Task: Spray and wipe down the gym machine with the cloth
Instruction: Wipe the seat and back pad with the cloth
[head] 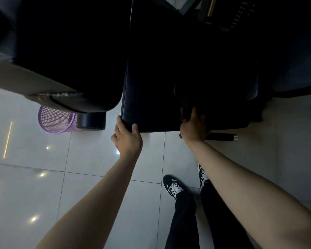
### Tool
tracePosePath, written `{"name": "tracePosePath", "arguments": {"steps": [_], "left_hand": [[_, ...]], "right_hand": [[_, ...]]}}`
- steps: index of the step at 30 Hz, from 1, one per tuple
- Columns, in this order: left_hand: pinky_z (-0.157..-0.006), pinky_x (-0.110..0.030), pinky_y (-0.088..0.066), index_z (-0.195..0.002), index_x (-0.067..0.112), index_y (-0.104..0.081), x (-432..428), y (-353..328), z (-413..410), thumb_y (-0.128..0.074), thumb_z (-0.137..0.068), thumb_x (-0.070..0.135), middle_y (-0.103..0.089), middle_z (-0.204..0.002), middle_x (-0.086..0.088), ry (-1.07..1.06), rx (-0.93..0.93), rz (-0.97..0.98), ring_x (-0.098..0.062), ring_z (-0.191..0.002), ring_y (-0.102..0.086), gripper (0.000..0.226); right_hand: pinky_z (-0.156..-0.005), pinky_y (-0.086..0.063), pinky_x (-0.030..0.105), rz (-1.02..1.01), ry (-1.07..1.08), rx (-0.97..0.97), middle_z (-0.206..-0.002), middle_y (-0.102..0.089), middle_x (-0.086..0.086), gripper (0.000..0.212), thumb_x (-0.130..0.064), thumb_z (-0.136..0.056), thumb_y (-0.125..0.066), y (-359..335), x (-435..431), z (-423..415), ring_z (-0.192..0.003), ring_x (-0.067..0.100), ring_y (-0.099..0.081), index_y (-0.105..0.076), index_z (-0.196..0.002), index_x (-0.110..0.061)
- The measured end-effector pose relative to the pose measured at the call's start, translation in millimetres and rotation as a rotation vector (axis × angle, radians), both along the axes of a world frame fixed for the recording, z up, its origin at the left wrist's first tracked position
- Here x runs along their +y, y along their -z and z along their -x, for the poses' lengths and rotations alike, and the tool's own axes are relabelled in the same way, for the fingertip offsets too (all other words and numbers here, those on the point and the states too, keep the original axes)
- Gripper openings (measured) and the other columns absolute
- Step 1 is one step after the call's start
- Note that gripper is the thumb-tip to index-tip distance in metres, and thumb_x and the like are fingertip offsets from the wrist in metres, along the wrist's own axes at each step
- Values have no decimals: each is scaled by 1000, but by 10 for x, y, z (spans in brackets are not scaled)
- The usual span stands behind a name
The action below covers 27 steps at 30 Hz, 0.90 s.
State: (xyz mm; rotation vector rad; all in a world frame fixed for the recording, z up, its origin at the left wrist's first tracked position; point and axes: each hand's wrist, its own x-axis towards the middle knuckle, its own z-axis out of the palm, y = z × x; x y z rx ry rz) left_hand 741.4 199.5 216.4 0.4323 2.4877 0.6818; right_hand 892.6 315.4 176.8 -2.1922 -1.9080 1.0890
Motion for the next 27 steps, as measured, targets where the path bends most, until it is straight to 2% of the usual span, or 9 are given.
{"name": "tracePosePath", "arguments": {"steps": [2,5,8,11,14,18,21,25,27], "left_hand": [[-115,-42,-23,-160,23,-18,3,-1,14,-41,-105,26,-28,-163,-5,-11,-31,-49,-34,-139,-29,60],[-108,-24,-37,-148,32,-43,-21,-42,86,-38,-107,22,-52,-146,4,-117,-188,-255,-18,-135,-47,42],[-99,-37,-53,-121,44,-59,-154,-118,160,-39,-106,41,-68,-116,14,-251,-364,-298,-18,-111,-66,26],[-95,-43,-53,-133,45,-53,-274,-135,98,-30,-105,55,-63,-130,12,-222,-443,-336,-21,-106,-68,38],[-96,-42,-51,-151,35,-36,-208,-65,-11,-29,-107,50,-56,-138,7,-272,-382,-349,-20,-105,-67,46],[-106,-47,-48,-152,42,-23,-41,29,-181,-47,-95,54,-45,-150,6,-364,-334,-354,-21,-119,-63,64],[-114,-49,-40,-149,50,-19,59,150,-236,-54,-83,56,-36,-156,5,-428,-297,-334,-26,-135,-51,75],[-114,-29,-27,-160,21,-14,134,168,-285,-56,-99,30,-29,-160,-5,-442,-172,-306,-25,-142,-37,75],[-115,-36,-23,-160,19,-17,130,124,-308,-56,-99,30,-23,-163,-6,-402,-46,-178,-31,-144,-28,73]], "right_hand": [[-109,-27,44,-60,-53,170,-149,-36,17,63,-20,-97,-51,-172,-88,383,-137,36,-38,-30,-156,-24],[-103,-31,48,-141,-434,321,-143,-41,14,68,-23,-90,-58,-410,-417,1005,-133,36,-42,-35,-154,-27],[-97,-27,45,-173,-721,245,-136,-38,7,68,-24,-95,-54,-447,-606,1236,-130,28,-42,-26,-156,-33],[-92,-28,44,-328,-790,123,-128,-44,8,71,-20,-94,-56,-364,-564,1088,-119,29,-50,-24,-156,-29],[-88,-29,45,-372,-824,93,-121,-50,9,72,-20,-91,-62,-225,-488,825,-110,31,-55,-30,-155,-26],[-84,-30,44,-334,-744,31,-121,-51,11,81,-5,-81,-61,21,-377,122,-101,34,-58,-34,-155,-26],[-91,-30,47,-250,-635,-114,-129,-47,13,86,-3,-83,-58,202,-210,-551,-109,34,-56,-25,-158,-31],[-100,-30,53,-88,-403,-206,-145,-35,15,79,-12,-90,-55,275,88,-1022,-129,39,-44,-20,-158,-33],[-106,-29,55,-22,-198,-141,-148,-33,16,73,-16,-91,-56,254,160,-970,-135,40,-38,-27,-157,-28]]}}
